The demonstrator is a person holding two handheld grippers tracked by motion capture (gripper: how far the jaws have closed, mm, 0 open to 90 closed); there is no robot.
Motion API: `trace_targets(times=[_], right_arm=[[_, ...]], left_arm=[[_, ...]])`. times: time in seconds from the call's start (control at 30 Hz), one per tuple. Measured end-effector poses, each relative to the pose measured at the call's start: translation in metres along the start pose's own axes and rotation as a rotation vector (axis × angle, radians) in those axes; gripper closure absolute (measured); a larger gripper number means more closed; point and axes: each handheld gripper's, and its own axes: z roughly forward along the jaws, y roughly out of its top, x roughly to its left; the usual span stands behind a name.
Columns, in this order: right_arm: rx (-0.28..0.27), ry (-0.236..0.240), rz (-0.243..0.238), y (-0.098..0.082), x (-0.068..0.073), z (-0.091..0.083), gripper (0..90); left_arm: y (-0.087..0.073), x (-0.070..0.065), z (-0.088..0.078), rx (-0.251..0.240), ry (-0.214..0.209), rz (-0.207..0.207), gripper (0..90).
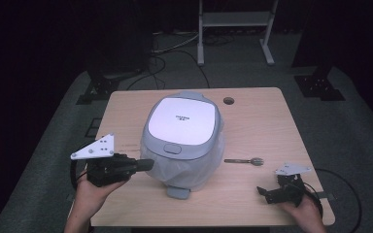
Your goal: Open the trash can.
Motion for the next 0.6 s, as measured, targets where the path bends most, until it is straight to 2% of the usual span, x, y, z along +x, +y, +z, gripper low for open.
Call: trace_targets(times=[0.6], right_arm=[[-0.001, 0.0, 0.0, 0.0, 0.0, 0.0, 0.0]], left_arm=[[0.028, 0.002, 0.009, -0.034, -0.019, 0.032, 89.9]])
